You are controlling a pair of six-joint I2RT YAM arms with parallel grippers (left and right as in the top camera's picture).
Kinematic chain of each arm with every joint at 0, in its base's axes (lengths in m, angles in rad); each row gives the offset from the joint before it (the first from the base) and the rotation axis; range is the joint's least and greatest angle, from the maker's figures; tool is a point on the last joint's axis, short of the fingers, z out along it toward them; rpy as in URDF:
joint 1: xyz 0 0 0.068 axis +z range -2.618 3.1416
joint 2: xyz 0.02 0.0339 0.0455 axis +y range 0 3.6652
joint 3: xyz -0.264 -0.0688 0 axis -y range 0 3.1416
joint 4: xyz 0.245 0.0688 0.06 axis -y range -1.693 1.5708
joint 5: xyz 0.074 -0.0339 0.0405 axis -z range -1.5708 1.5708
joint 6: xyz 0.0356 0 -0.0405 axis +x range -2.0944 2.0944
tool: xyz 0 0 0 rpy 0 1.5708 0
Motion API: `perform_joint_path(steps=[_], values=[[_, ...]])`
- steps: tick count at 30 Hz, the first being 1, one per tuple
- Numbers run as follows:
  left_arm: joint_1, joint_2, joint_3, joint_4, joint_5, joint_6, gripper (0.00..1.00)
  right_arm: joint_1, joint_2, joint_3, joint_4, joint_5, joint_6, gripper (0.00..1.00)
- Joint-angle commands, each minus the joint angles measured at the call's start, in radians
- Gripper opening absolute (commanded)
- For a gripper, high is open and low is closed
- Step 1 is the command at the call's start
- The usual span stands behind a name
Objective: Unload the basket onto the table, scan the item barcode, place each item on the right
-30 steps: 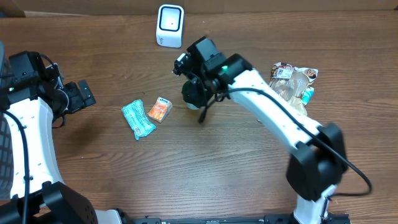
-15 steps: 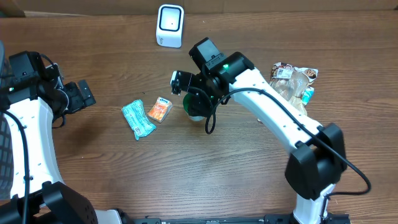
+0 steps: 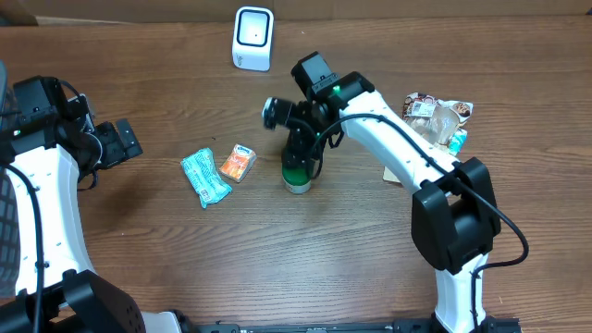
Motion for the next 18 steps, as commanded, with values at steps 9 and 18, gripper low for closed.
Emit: perform_joint_path(steps=[9, 18], values=[[0.004, 0.003, 0.014, 0.001, -0.003, 0.026, 1.0, 0.042, 0.013, 0.132, -0.183, 0.215, 1.136, 1.0], [0.004, 0.003, 0.014, 0.001, -0.003, 0.027, 1.0, 0.11, 0.013, -0.011, -0.12, 0.309, 1.246, 1.0]])
